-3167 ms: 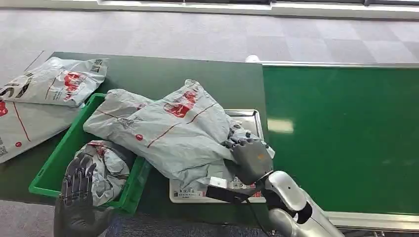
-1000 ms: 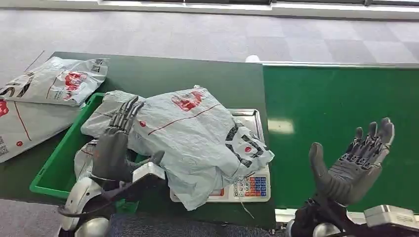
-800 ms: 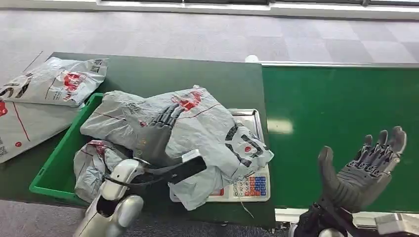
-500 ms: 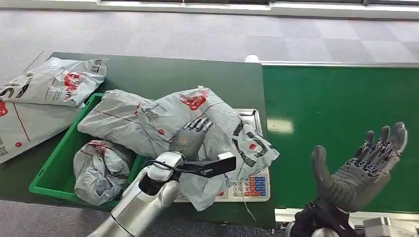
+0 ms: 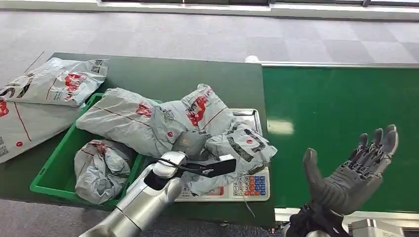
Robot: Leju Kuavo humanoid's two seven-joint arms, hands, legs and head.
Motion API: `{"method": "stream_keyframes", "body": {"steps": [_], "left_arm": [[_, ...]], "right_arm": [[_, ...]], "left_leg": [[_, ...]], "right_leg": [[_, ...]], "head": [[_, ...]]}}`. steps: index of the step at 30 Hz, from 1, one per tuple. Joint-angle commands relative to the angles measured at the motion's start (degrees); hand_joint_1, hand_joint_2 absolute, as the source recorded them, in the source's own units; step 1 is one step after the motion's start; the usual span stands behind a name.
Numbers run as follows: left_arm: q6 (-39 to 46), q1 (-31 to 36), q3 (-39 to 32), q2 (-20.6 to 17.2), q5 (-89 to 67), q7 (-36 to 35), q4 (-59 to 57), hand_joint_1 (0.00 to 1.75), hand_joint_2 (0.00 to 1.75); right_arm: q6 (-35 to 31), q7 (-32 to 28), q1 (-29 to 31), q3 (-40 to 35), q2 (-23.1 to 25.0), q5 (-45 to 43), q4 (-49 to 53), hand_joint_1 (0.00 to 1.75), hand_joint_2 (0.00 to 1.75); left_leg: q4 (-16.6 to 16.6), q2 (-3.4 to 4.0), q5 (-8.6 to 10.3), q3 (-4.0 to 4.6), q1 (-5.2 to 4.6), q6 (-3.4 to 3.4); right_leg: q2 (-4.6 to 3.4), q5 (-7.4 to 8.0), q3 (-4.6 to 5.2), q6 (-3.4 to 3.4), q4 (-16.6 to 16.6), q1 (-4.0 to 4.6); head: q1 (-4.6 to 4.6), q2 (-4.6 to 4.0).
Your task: Moved the parcel from conveyor to table for the left to box.
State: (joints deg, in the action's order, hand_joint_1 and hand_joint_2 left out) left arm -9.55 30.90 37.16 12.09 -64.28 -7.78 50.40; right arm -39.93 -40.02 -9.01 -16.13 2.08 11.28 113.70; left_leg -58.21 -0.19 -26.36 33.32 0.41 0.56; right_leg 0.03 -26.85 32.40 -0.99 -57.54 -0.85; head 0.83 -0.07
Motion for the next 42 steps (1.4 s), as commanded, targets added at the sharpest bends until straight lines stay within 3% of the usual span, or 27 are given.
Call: {"method": "stream_keyframes", "body": {"steps": [1, 5, 15, 21, 24, 26, 31, 35, 39, 42], "left_arm": [[0.33, -0.05, -1.72, -0.42, 0.96, -0.15, -2.91, 1.75, 1.75], [1.39, -1.44, -4.18, -1.86, 1.98, 0.12, 3.14, 1.75, 1.75], [1.43, -1.59, -4.12, -1.75, 1.98, 0.12, 3.15, 1.75, 1.75], [10.45, -6.60, -8.88, -6.00, 8.68, 6.46, 25.00, 1.75, 1.75], [23.16, -7.68, -10.33, -9.44, 5.17, 11.35, 38.39, 1.75, 1.75], [26.13, -8.69, -12.10, -11.59, 3.76, 11.98, 45.88, 1.75, 1.75], [28.45, -9.22, -12.33, -11.53, 2.61, 12.32, 46.20, 1.75, 1.75], [37.48, -9.79, -20.78, -15.53, 4.17, 11.73, 50.80, 1.75, 1.75], [34.05, -11.75, -32.09, -19.34, 12.49, 8.34, 46.71, 1.75, 1.75], [33.67, -12.01, -33.02, -19.52, 12.97, 7.99, 45.87, 1.75, 1.75]], "right_arm": [[-0.07, 0.02, -0.45, -0.41, 0.13, 0.37, -1.88, 0.00, 1.75], [-0.07, 0.02, -1.68, -0.20, -0.21, 0.12, -1.00, 0.00, 1.75], [-0.07, 0.02, -1.61, -0.27, -0.16, 0.12, -1.06, 0.00, 1.75], [-0.07, 0.02, -3.61, 0.98, 0.56, 1.08, 0.24, 0.00, 1.75], [-0.07, 0.02, -4.54, 2.03, 0.71, 0.80, 1.19, 0.00, 1.75], [-0.07, 0.02, -4.84, 2.52, 0.62, 0.79, 1.33, 0.00, 1.75], [-0.07, 0.02, -4.71, 2.68, 0.77, 0.81, 1.15, 0.00, 1.75], [-0.07, 0.02, -4.70, 4.35, 1.71, 0.86, -0.54, 0.00, 1.75], [-0.07, 0.02, -6.12, 5.20, 1.01, 0.45, -0.05, 0.00, 1.75], [-0.07, 0.02, -6.36, 5.10, 0.83, 0.37, -0.04, 0.00, 1.75]], "left_leg": [[0.07, 0.06, 0.01, -0.06, 0.02, 0.01], [0.10, 0.11, 0.01, -0.06, 0.01, 0.02], [0.14, 0.13, 0.04, 0.02, 0.01, 0.00], [0.10, 0.21, 0.01, 0.11, 0.03, 0.03], [0.02, 0.21, -0.02, 0.21, 0.04, 0.04], [-0.02, 0.27, -0.04, 0.28, 0.06, 0.05], [0.09, 0.12, 0.00, 0.20, 0.07, 0.04], [0.06, 0.22, 0.00, 0.25, 0.07, 0.04], [0.19, 0.32, 0.03, 0.09, 0.05, 0.08], [0.25, 0.37, 0.05, 0.06, 0.05, 0.09]], "right_leg": [[-0.06, 0.04, -0.04, 0.06, 0.07, 0.03], [-0.10, 0.06, 0.01, 0.09, 0.08, 0.03], [-0.12, 0.09, 0.08, 0.09, 0.11, 0.03], [-0.20, 0.07, 0.21, 0.13, 0.05, 0.05], [-0.20, 0.04, 0.30, 0.12, -0.04, 0.06], [-0.26, 0.03, 0.42, 0.12, -0.09, 0.08], [-0.11, 0.00, 0.27, 0.10, 0.01, 0.07], [-0.20, 0.01, 0.34, 0.12, -0.02, 0.06], [-0.32, 0.04, 0.26, 0.19, 0.04, 0.05], [-0.37, 0.07, 0.26, 0.22, 0.07, 0.06]], "head": [[0.00, 0.00], [0.00, 0.00], [0.00, 0.00], [0.00, 0.00], [0.00, 0.00], [0.00, 0.00], [0.00, 0.00], [0.00, 0.00], [0.00, 0.00], [0.00, 0.00]]}}
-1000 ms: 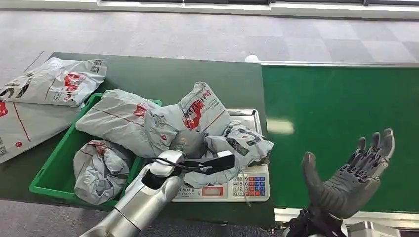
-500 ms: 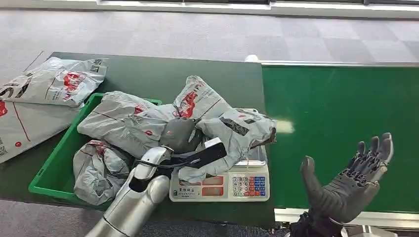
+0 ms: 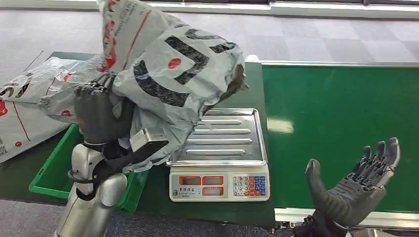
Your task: Moved the parcel from conveyor to table for the left to box.
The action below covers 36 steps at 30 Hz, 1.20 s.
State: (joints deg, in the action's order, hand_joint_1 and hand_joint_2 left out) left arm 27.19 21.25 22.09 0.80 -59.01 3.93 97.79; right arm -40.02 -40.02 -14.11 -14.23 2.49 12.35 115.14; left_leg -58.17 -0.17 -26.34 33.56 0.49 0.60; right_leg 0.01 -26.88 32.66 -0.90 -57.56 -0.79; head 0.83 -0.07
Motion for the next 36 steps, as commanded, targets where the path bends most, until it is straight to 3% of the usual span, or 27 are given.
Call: {"method": "stream_keyframes", "body": {"steps": [1, 2, 3, 5, 9, 10, 19, 22, 23, 28, 31, 36], "left_arm": [[-3.34, -2.81, -20.06, -8.56, 8.18, -3.95, -3.16, 1.75, 1.75], [-2.97, -3.98, -22.81, -9.37, 8.64, -3.77, -5.28, 1.75, 1.75], [-2.09, -8.95, -35.54, -12.74, 12.69, -4.12, -15.99, 1.75, 1.75], [-3.29, -10.15, -38.05, -15.30, 13.74, -3.02, -21.40, 1.75, 1.75], [-8.89, -11.70, -37.98, -17.48, 17.10, -1.19, -28.50, 1.75, 1.75], [-9.22, -11.94, -37.68, -17.47, 17.19, -1.04, -28.91, 0.03, 1.75], [-9.37, -15.28, -34.09, -15.34, 19.74, -1.07, -25.25, 0.00, 1.75], [-11.58, -17.81, -33.32, -14.44, 26.27, 3.97, -19.91, 0.00, 1.75], [-12.72, -19.52, -33.12, -14.12, 31.46, 9.54, -17.02, 0.00, 1.75], [-13.65, -28.74, -31.09, -11.92, 39.40, 15.74, -2.24, 0.00, 1.75], [-13.65, -28.74, -31.09, -11.92, 39.40, 15.74, -2.24, 0.00, 1.75], [-19.45, -34.75, -28.33, -10.39, 49.58, 22.75, 7.84, 0.00, 1.75]], "right_arm": [[0.02, 0.02, -1.82, 3.05, 0.01, -0.99, -1.51, 0.00, 1.75], [0.02, 0.02, -2.50, 2.87, -0.48, -1.26, -1.43, 0.00, 1.75], [0.02, 0.02, -3.80, 2.18, -2.64, -2.11, -1.88, 0.00, 1.75], [0.02, 0.02, -4.34, 2.40, -3.21, -2.76, -1.79, 0.00, 1.75], [0.02, 0.02, -6.07, 2.24, -4.38, -3.32, -1.95, 0.00, 1.75], [0.02, 0.02, -6.29, 2.20, -4.39, -3.32, -1.88, 0.00, 1.75], [0.02, 0.02, -7.00, 1.40, -3.59, -2.39, -2.45, 0.00, 1.75], [0.02, 0.02, -7.65, 1.94, -3.77, -2.76, -2.29, 0.00, 1.75], [0.02, 0.02, -7.81, 1.94, -4.09, -3.14, -2.73, 0.00, 1.75], [0.02, 0.02, -8.01, 2.11, -4.35, -3.59, -3.45, 0.00, 1.75], [0.02, 0.02, -8.01, 2.11, -4.35, -3.59, -3.45, 0.00, 1.75], [0.02, 0.02, -8.56, 3.05, -5.85, -5.32, -4.17, 0.00, 1.75]], "left_leg": [[0.24, 0.37, 0.04, -0.19, -0.02, 0.05], [0.15, 0.28, 0.00, -0.18, 0.00, 0.04], [0.24, 0.26, 0.03, -0.34, -0.04, 0.09], [0.43, 0.60, 0.05, -0.48, -0.02, 0.15], [0.40, 0.50, 0.01, -0.45, 0.04, 0.18], [0.45, 0.43, 0.04, -0.43, 0.04, 0.18], [0.31, 0.25, 0.02, -0.18, 0.07, 0.15], [0.31, 0.21, 0.03, -0.18, 0.08, 0.15], [0.22, 0.20, 0.00, -0.09, 0.10, 0.16], [0.19, 0.34, -0.11, -0.14, 0.10, 0.20], [0.19, 0.30, -0.13, -0.11, 0.10, 0.24], [0.22, 0.32, -0.16, -0.14, 0.11, 0.23]], "right_leg": [[-0.37, 0.11, 0.00, 0.14, 0.12, 0.00], [-0.28, 0.06, -0.04, 0.09, 0.07, 0.00], [-0.24, 0.01, -0.15, 0.10, 0.08, -0.01], [-0.56, 0.05, -0.17, 0.20, 0.19, 0.04], [-0.45, -0.05, -0.14, 0.25, 0.17, 0.11], [-0.37, -0.06, -0.14, 0.27, 0.21, 0.12], [-0.19, -0.11, -0.03, 0.29, 0.13, 0.11], [-0.15, -0.11, -0.03, 0.30, 0.16, 0.12], [-0.14, -0.13, 0.04, 0.28, 0.08, 0.14], [-0.30, -0.15, 0.04, 0.26, 0.10, 0.17], [-0.23, -0.16, 0.08, 0.27, 0.08, 0.16], [-0.23, -0.18, 0.09, 0.30, 0.15, 0.18]], "head": [[0.00, 0.00], [0.00, 0.00], [0.00, 0.00], [0.00, 0.00], [0.00, 0.00], [0.00, 0.00], [0.00, 0.00], [0.00, 0.00], [0.02, 0.00], [0.00, 0.00], [0.00, 0.00], [0.02, 0.00]]}}
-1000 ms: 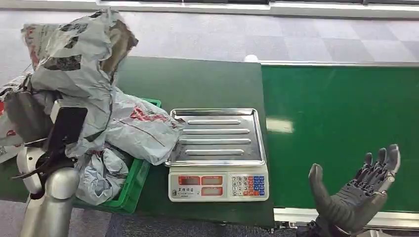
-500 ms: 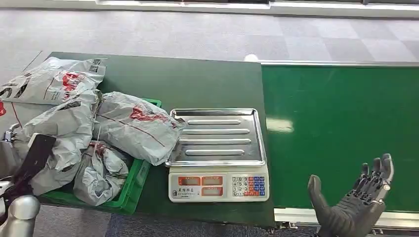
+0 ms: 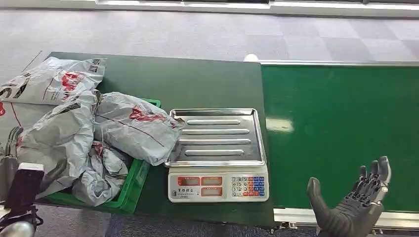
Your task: Moved the parcel from conveyor to table for the left to box.
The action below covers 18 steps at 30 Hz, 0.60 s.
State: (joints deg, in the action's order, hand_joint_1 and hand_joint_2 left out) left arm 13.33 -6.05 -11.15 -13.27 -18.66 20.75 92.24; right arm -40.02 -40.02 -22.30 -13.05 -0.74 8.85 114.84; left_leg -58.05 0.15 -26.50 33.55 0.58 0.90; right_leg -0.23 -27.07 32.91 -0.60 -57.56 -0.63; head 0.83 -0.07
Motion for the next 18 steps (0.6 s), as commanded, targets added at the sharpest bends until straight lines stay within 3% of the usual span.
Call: {"method": "stream_keyframes", "body": {"steps": [1, 3, 7, 9, 11, 13, 18], "left_arm": [[-5.66, -9.00, 5.22, 4.24, 10.79, 7.73, 15.81, 0.00, 1.75], [-4.58, -11.81, 5.76, 6.01, 14.26, 11.53, 20.33, 0.00, 1.75], [-4.38, -13.12, 6.38, 6.30, 14.11, 11.76, 22.10, 0.00, 1.75], [-0.48, -14.47, 6.64, 7.54, 14.03, 16.80, 24.06, 0.00, 1.75], [5.76, -20.59, 11.76, 9.13, 14.58, 19.25, 32.93, 0.00, 1.75], [12.51, -24.75, 18.39, 7.35, 12.13, 19.25, 37.54, 0.00, 1.75], [13.97, -26.57, 20.35, 7.28, 10.61, 19.25, 39.16, 0.00, 1.75]], "right_arm": [[0.02, 0.02, -0.69, 1.94, -2.61, -1.94, -4.10, 0.00, 1.75], [0.02, 0.02, -1.83, 2.09, -2.03, -1.31, -3.77, 0.00, 1.75], [0.02, 0.02, -2.25, 2.03, -1.88, -1.11, -3.39, 0.00, 1.75], [0.02, 0.02, -2.95, 2.01, -1.62, -1.63, -3.59, 0.00, 1.75], [0.02, 0.89, -3.92, -0.31, -4.49, -3.76, -4.71, 0.00, 1.75], [0.02, 3.01, -4.02, -3.67, -8.05, -7.26, -4.07, 0.00, 1.75], [0.02, 2.98, -4.52, -3.78, -8.32, -7.47, -3.58, 0.00, 1.75]], "left_leg": [[0.09, -0.01, -0.01, -0.12, 0.00, -0.06], [0.08, 0.03, -0.04, -0.12, 0.02, -0.08], [0.12, -0.01, -0.06, -0.18, -0.01, -0.07], [0.05, -0.06, -0.08, -0.09, 0.02, -0.07], [0.13, 0.00, -0.12, -0.20, -0.01, -0.09], [0.04, 0.12, -0.22, -0.16, 0.03, -0.10], [0.01, -0.04, -0.32, -0.18, -0.01, -0.11]], "right_leg": [[0.02, 0.01, -0.18, -0.01, 0.14, 0.02], [-0.01, 0.00, -0.20, -0.02, 0.16, 0.04], [0.02, -0.04, -0.25, 0.00, 0.16, 0.00], [0.08, -0.07, -0.16, -0.01, 0.10, 0.02], [0.03, -0.09, -0.22, -0.01, 0.17, 0.01], [-0.08, -0.11, -0.24, -0.04, 0.17, 0.08], [0.09, -0.26, -0.24, -0.07, 0.06, -0.04]], "head": [[0.02, 0.00], [0.00, 0.00], [0.02, 0.00], [0.00, 0.00], [0.02, 0.00], [0.00, 0.00], [0.00, 0.00]]}}
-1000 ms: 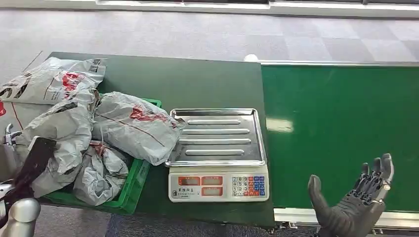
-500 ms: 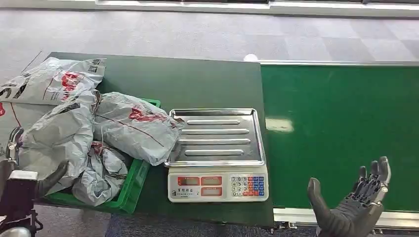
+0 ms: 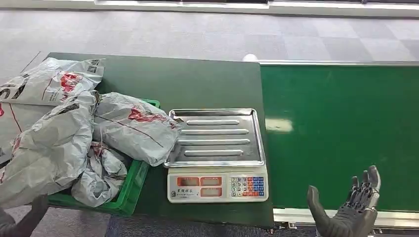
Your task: Moved the parcel from conveyor to table for the left to box.
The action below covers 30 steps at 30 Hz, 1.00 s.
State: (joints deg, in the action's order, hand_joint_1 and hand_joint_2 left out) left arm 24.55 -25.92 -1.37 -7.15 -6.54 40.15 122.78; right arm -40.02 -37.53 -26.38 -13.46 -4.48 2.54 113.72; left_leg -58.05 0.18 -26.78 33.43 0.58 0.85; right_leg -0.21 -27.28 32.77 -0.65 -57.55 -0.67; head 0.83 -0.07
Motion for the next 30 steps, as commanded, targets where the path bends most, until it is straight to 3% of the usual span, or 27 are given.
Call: {"method": "stream_keyframes", "body": {"steps": [1, 2, 4, 9, 13, 14, 21, 25, 30], "left_arm": [[2.75, -6.70, 10.57, 1.16, -1.51, -0.15, 8.62, 0.00, 1.75], [2.75, -6.70, 10.57, 1.16, -1.51, -0.15, 8.62, 0.00, 1.75], [9.88, -7.68, 15.47, -2.88, 0.99, -0.15, 7.00, 0.00, 1.75], [15.45, -11.84, 21.79, -1.84, 4.29, -0.29, -0.85, 0.00, 1.75], [15.38, -10.86, 22.29, -1.01, 6.90, -0.15, -4.06, 0.00, 1.75], [15.45, -10.83, 21.73, -0.69, 6.13, -0.15, -4.37, 0.00, 1.75], [8.34, -7.67, 22.47, -3.76, 10.11, -2.19, -5.62, 0.00, 1.75], [-1.16, -6.79, 18.74, 0.36, 12.40, -1.74, -5.59, 0.00, 1.75], [-4.60, -6.65, 16.93, 2.46, 9.07, -2.23, -5.26, 0.00, 1.75]], "right_arm": [[0.02, 0.49, -0.44, -3.36, -4.58, -1.16, -2.46, 0.00, 1.75], [0.02, 0.49, -0.44, -3.36, -4.58, -1.16, -2.46, 0.00, 1.75], [1.47, 2.54, 0.66, -7.45, -8.65, -6.14, -2.38, 0.00, 1.75], [6.11, 6.20, 2.60, -13.68, -13.13, -6.85, -6.00, 0.00, 1.75], [15.69, 6.44, 4.70, -13.35, -12.05, -19.84, -8.34, 0.00, 1.75], [15.95, 6.48, 4.86, -12.89, -11.90, -19.76, -8.56, 0.00, 1.75], [23.28, 7.87, 5.80, -9.93, -9.66, -19.56, -9.71, 0.00, 1.75], [25.58, 7.97, 7.67, -9.57, -9.06, -16.99, -12.33, 0.00, 1.75], [24.65, 8.25, 8.54, -9.89, -8.91, -14.69, -12.51, 0.00, 1.75]], "left_leg": [[0.06, -0.07, -0.07, -0.15, 0.03, -0.09], [0.05, -0.02, -0.10, -0.16, 0.02, -0.10], [0.09, -0.08, -0.06, -0.16, -0.02, -0.09], [0.18, 0.11, -0.39, -0.25, -0.03, 0.07], [0.30, 0.04, -0.39, -0.40, -0.05, 0.01], [0.18, 0.03, -0.42, -0.32, -0.03, 0.02], [0.29, -0.08, -0.35, -0.83, -0.05, 0.01], [0.19, -0.03, -0.36, -0.73, -0.03, 0.03], [0.22, -0.03, -0.34, -0.69, -0.03, 0.00]], "right_leg": [[0.08, -0.08, -0.21, -0.03, 0.12, 0.03], [0.08, -0.08, -0.22, 0.01, 0.11, 0.05], [0.14, -0.07, -0.24, 0.02, 0.10, 0.01], [-0.07, -0.28, -0.70, 0.07, 0.20, 0.07], [0.01, -0.34, -0.87, 0.11, 0.30, 0.04], [0.03, -0.37, -0.78, 0.10, 0.20, 0.05], [0.13, -0.36, -0.89, 0.13, 0.27, 0.06], [0.08, -0.36, -0.78, 0.14, 0.19, 0.08], [0.09, -0.34, -0.81, 0.14, 0.23, 0.07]], "head": [[0.00, 0.00], [0.00, 0.00], [0.00, 0.00], [0.00, 0.00], [0.00, 0.00], [0.02, 0.00], [0.00, 0.00], [0.00, 0.00], [0.00, 0.00]]}}
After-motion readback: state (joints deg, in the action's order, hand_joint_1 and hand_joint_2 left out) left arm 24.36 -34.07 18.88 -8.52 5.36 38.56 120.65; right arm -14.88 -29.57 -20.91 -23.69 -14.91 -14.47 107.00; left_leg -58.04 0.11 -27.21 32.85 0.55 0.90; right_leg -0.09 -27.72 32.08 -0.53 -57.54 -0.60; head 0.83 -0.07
